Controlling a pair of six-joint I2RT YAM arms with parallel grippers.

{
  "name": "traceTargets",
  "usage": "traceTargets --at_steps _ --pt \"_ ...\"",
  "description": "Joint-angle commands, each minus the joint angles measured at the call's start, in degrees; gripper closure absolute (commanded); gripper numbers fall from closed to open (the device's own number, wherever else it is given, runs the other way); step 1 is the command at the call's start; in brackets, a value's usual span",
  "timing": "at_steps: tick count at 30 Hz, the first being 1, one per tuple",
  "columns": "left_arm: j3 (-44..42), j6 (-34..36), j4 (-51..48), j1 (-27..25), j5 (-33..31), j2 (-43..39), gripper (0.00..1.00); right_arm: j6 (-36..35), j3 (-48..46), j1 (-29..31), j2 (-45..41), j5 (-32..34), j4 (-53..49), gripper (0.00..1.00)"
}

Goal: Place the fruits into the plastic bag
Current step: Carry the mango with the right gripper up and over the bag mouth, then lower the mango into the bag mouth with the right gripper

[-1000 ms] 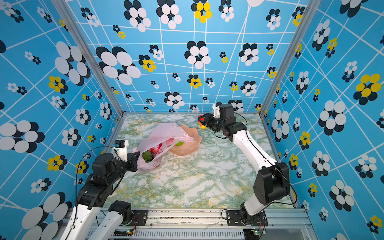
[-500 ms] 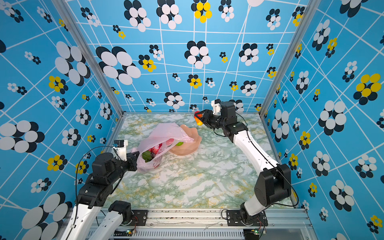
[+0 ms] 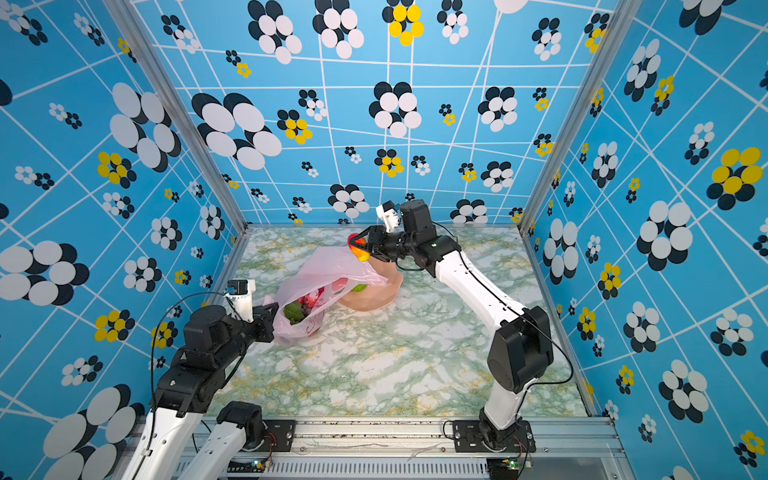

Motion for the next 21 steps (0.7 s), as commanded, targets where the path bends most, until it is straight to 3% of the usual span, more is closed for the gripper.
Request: traceTargets --at_steps 1,9,17,21 --pt "-0.8 0.1 0.9 0.6 0.5 0.4 1.0 -2.3 2.5 2.3 2.3 -1.6 -3.2 0.54" --pt "-0.8 0.1 0.8 0.7 0.5 0.0 1.0 -7.7 9.6 8.2 7.9 -2.6 -12.2 0.54" --pt "-0.8 0.1 0.8 0.6 0.5 -0.4 1.0 -17.9 22.9 12.6 15.6 -2.5 -31.8 0.54" --pt "-0.9 0.1 0.8 0.6 0.4 -0.7 1.0 -18.4 24.7 13.6 17.6 -1.9 -33.6 0.54"
